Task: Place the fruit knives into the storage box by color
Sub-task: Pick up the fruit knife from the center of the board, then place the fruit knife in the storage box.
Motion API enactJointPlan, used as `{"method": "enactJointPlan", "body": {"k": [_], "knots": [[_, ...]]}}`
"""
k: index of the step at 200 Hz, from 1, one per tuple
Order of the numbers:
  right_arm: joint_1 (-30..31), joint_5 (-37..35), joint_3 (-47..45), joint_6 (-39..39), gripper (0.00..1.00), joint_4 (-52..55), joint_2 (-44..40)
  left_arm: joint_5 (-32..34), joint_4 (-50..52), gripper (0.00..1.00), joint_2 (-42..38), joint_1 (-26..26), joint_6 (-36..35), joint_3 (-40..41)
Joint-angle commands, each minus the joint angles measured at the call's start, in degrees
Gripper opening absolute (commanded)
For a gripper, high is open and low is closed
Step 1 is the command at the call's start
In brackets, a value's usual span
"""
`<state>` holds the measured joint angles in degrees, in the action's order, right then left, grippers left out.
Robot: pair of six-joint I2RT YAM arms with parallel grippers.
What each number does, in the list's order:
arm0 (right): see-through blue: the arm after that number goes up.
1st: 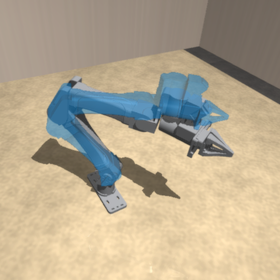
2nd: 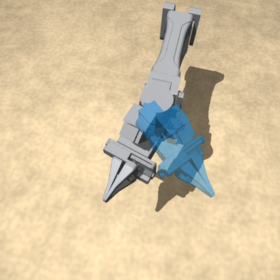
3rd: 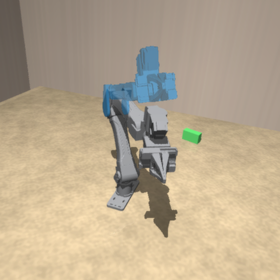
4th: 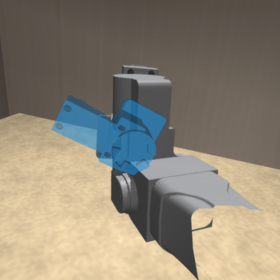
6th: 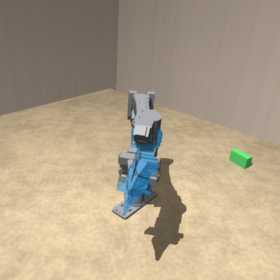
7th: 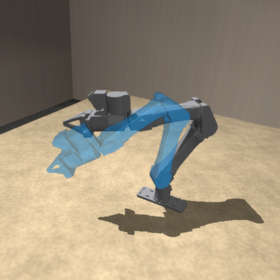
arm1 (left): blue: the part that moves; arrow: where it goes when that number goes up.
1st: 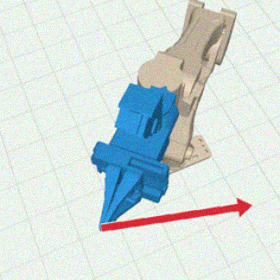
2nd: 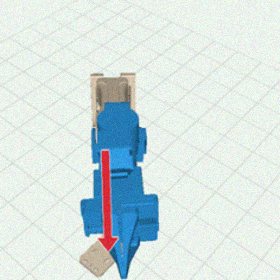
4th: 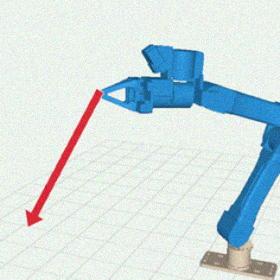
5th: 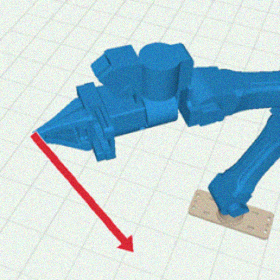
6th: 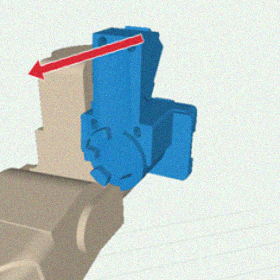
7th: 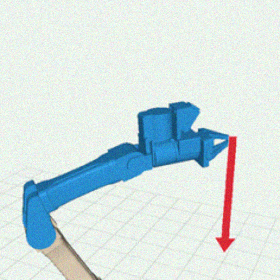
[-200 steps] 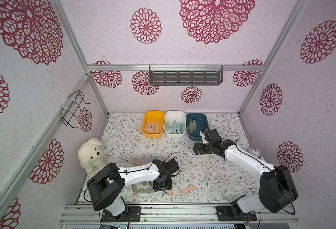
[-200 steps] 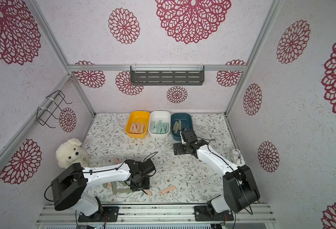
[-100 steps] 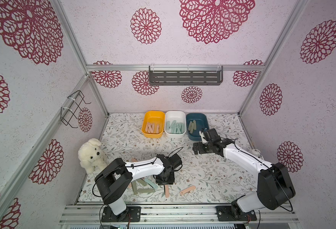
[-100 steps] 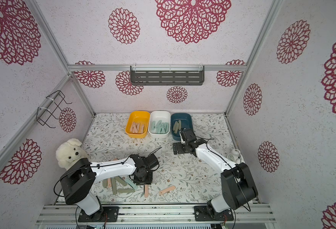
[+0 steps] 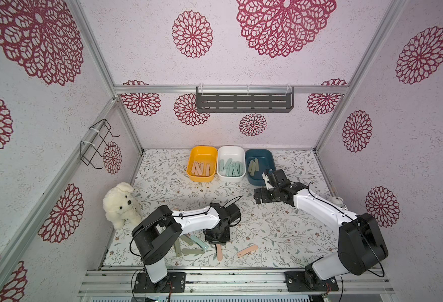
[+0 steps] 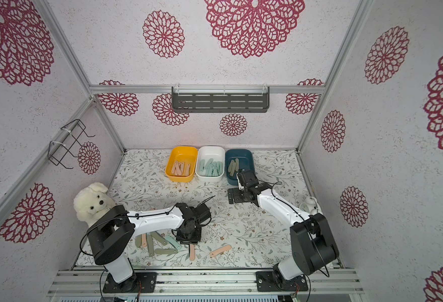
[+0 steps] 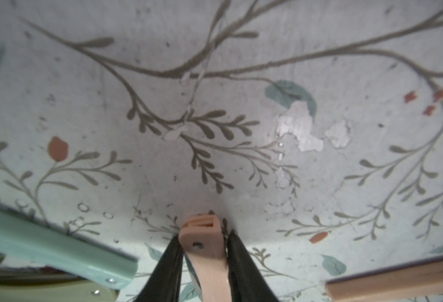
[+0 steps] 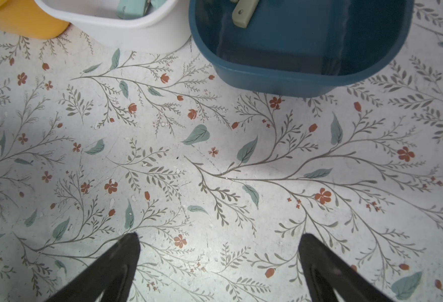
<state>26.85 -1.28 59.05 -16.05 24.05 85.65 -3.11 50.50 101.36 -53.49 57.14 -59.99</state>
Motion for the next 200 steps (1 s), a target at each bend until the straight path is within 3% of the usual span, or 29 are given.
{"method": "enactJointPlan", "body": {"k": [1,49,81,154,200], "knots": [[-0.48,-0.54,1.67,0.98,0.99,0.73,-0.77,0.07,-1.20,0.27,1.44,0.67,-0.71,-0.48],[-0.54,-0.26,2.69,0.57,0.99,0.82,-0.40,0.83,-1.45,0.22,0.16,2.81,-1.91,-0.88],[-0.47,0.44,3.08,-0.41,0.99,0.12,0.17,3.94,1.52,0.18,0.99,7.28,-7.03,-6.34],[-0.31,1.65,3.88,-1.12,0.99,-1.17,3.42,12.78,11.22,0.14,7.55,19.74,-21.53,-28.71],[0.30,4.07,5.15,-0.77,0.99,-1.51,5.08,20.63,16.96,0.14,15.51,26.90,-28.21,-49.73]]}}
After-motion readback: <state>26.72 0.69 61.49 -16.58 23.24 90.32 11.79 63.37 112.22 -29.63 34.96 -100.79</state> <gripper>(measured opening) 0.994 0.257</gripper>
